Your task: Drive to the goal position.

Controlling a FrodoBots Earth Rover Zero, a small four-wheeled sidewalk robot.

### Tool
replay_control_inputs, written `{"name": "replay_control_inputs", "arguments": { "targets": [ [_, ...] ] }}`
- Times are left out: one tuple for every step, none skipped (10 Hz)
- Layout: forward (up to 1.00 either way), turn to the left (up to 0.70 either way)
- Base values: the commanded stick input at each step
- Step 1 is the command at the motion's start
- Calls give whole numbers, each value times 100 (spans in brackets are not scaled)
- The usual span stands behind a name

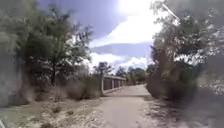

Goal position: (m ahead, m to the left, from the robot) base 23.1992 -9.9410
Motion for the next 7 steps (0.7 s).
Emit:
{"name": "replay_control_inputs", "arguments": {
  "targets": [
    [70, 0],
    [70, 0],
    [70, 0],
    [70, 0],
    [70, 0],
    [70, 0],
    [70, 0]
  ]
}}
